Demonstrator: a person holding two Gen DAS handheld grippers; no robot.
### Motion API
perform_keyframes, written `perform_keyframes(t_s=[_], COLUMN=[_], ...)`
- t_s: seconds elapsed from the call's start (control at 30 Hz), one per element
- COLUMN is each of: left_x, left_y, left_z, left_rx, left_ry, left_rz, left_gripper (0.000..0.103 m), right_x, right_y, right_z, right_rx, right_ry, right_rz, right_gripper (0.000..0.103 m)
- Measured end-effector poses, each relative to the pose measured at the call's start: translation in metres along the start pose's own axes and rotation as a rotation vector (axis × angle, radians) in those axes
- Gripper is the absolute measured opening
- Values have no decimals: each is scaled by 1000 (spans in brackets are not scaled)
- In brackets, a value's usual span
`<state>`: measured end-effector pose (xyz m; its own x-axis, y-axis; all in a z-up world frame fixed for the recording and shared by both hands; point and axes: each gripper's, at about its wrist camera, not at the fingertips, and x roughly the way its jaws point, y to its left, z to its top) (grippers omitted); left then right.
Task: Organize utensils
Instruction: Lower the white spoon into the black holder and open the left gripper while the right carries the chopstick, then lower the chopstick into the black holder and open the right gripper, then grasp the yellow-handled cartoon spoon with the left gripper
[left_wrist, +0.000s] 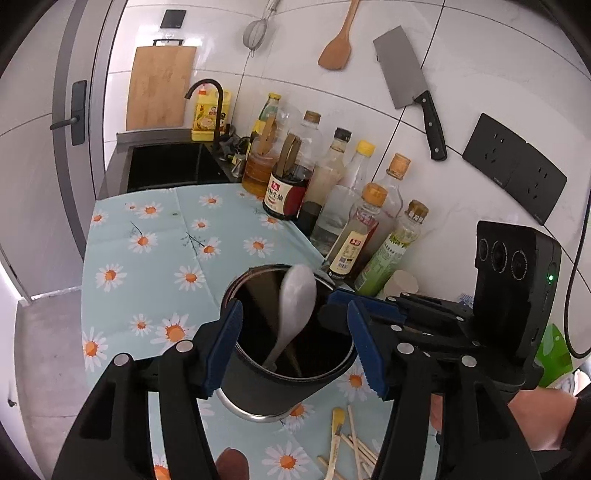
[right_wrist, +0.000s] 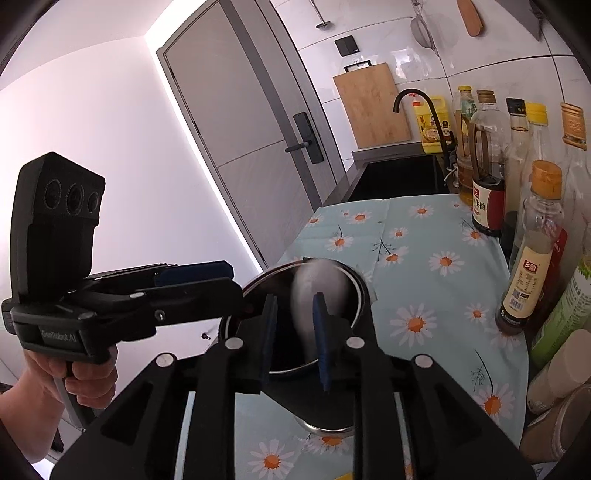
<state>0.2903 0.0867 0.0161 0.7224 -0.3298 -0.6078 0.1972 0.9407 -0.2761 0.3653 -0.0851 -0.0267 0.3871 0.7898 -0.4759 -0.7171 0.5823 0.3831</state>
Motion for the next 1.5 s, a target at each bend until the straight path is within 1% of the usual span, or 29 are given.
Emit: perform_keyframes(t_s=[0.43, 0.67, 0.77, 0.83, 1.07, 1.17, 1.27, 1.5], left_x=[-18, -34, -40, -41, -29, -18, -2, 34], left_y=[-14, -35, -45, -53, -72, -75, -75, -75], left_z=[-3, -18, -27, -35, -63, -77, -92, -117], left_rx=[4, 51, 77, 101, 168, 185, 208, 246], left_ry=[-24, -12, 5, 34, 132, 184, 259, 403], left_rz=[0, 1, -8, -22, -47, -56, -59, -62], left_gripper=[57, 56, 55, 55, 55, 55, 55, 55], right_x=[-32, -56, -68, -77, -102, -113, -118, -129], right_y=[7, 11, 11, 9, 0, -5, -10, -22], right_z=[1, -6, -10, -14, -34, -47, -59, -107], right_rx=[2, 37, 67, 99, 167, 205, 242, 339], right_ry=[-41, -42, -35, -32, 8, 30, 53, 109], right_rz=[-4, 2, 12, 22, 23, 12, 10, 0], right_gripper=[22, 22, 28, 35, 35, 37, 39, 39])
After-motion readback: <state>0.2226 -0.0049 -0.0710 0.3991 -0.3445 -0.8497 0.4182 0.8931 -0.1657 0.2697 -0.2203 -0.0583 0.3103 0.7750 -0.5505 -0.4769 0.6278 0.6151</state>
